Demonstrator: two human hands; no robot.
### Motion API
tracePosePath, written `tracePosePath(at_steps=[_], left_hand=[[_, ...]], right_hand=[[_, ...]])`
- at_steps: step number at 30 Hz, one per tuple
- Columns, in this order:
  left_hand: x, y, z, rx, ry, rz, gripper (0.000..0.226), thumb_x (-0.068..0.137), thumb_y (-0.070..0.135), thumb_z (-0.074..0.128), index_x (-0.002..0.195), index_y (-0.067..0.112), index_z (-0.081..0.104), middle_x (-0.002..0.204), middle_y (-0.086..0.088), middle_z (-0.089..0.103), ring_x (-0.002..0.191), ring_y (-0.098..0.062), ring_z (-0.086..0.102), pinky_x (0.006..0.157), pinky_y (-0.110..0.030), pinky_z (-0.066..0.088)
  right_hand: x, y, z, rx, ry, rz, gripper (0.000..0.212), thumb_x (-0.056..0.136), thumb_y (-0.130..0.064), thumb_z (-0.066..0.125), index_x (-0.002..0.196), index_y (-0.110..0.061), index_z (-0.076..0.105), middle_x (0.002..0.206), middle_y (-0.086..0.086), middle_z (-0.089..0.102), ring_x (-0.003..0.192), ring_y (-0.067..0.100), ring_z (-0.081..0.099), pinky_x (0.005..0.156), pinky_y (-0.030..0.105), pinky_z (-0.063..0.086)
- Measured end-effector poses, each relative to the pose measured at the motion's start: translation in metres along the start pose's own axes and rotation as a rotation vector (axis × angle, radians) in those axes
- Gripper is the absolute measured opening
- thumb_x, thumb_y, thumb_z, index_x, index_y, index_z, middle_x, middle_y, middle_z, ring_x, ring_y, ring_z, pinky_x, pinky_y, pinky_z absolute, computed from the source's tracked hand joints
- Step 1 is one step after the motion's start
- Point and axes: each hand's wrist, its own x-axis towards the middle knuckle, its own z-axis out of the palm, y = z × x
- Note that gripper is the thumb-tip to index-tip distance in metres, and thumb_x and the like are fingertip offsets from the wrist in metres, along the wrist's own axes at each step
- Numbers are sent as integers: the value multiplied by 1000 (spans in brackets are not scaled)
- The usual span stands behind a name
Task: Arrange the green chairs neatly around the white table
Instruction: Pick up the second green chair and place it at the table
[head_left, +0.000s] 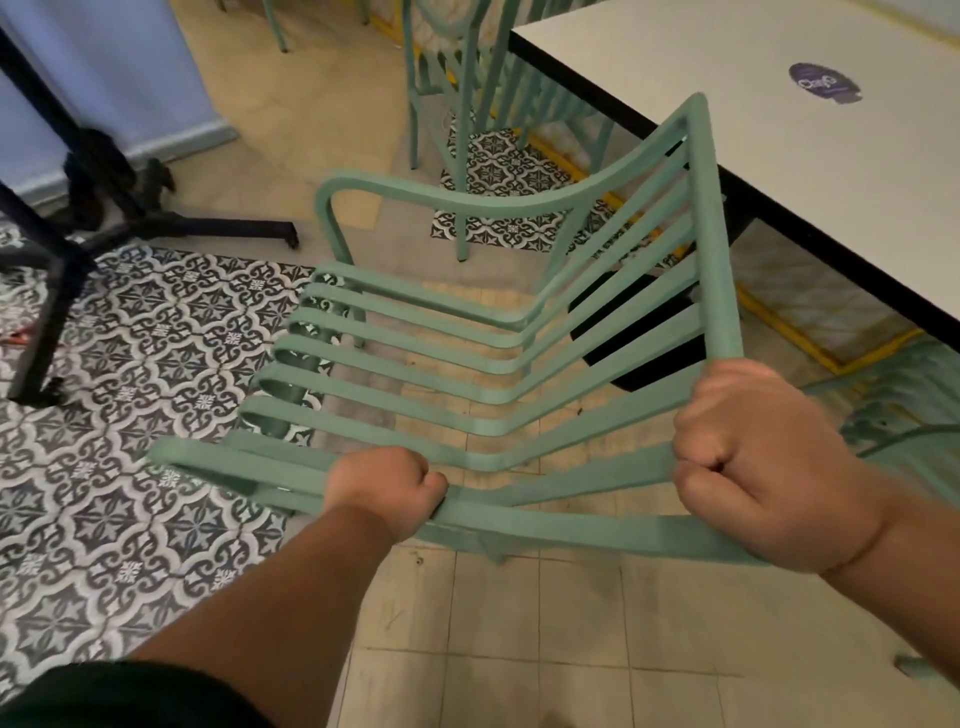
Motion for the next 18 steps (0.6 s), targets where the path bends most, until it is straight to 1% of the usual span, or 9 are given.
tracePosePath(at_steps=[4, 7, 9, 10, 12, 14, 16, 18], left_hand=[[10, -21, -3, 19, -17, 29, 49, 86, 57, 34, 72, 19, 64, 67, 3, 62, 68, -21, 59, 57, -29, 46], [18, -41, -10, 41, -27, 47, 45, 87, 53, 40, 68, 18, 61, 65, 1, 61, 66, -20, 59, 57, -28, 48], [24, -54, -15, 68, -24, 63, 44, 86, 52, 41, 67, 17, 58, 63, 2, 59, 64, -19, 57, 58, -29, 50], [27, -60, -18, 77, -20, 70, 44, 85, 52, 39, 67, 17, 58, 62, 2, 58, 63, -18, 57, 57, -29, 49], [32, -71, -22, 79, -25, 91, 45, 81, 52, 37, 68, 16, 61, 61, 1, 59, 60, -17, 55, 53, -28, 42], [38, -83, -27, 68, -29, 103, 45, 77, 52, 36, 68, 16, 61, 60, 1, 59, 60, -16, 55, 51, -27, 37], [44, -98, -31, 71, -19, 108, 44, 73, 53, 36, 67, 16, 61, 59, 1, 59, 61, -17, 57, 52, -27, 38], [53, -112, -33, 87, -23, 113, 43, 72, 53, 37, 65, 17, 59, 60, 2, 60, 63, -18, 58, 52, -28, 38]], right_hand=[[6, -13, 10, -9, 53, 30, 36, 76, -26, 50, 45, -15, 37, 44, -1, 36, 47, 22, 37, 66, 36, 32], [13, -32, 21, -15, 104, 87, 35, 75, -26, 48, 44, -14, 35, 43, 1, 34, 47, 23, 36, 64, 38, 36], [18, -44, 29, -28, 152, 122, 35, 74, -25, 48, 45, -14, 33, 43, 1, 31, 47, 24, 34, 64, 38, 36], [21, -51, 32, -24, 171, 128, 35, 74, -25, 48, 45, -14, 32, 43, 0, 29, 47, 23, 32, 64, 37, 34], [30, -63, 34, -9, 193, 132, 37, 75, -26, 48, 46, -16, 28, 43, -4, 25, 47, 18, 26, 64, 33, 25], [39, -77, 37, 7, 201, 146, 38, 75, -28, 47, 48, -18, 23, 44, -6, 19, 47, 13, 21, 65, 30, 19], [47, -90, 41, 35, 211, 165, 38, 74, -29, 45, 48, -18, 21, 43, -6, 18, 46, 13, 21, 64, 30, 17], [55, -99, 45, 78, 230, 168, 37, 73, -30, 44, 48, -17, 21, 43, -5, 18, 44, 16, 23, 63, 26, 19]])
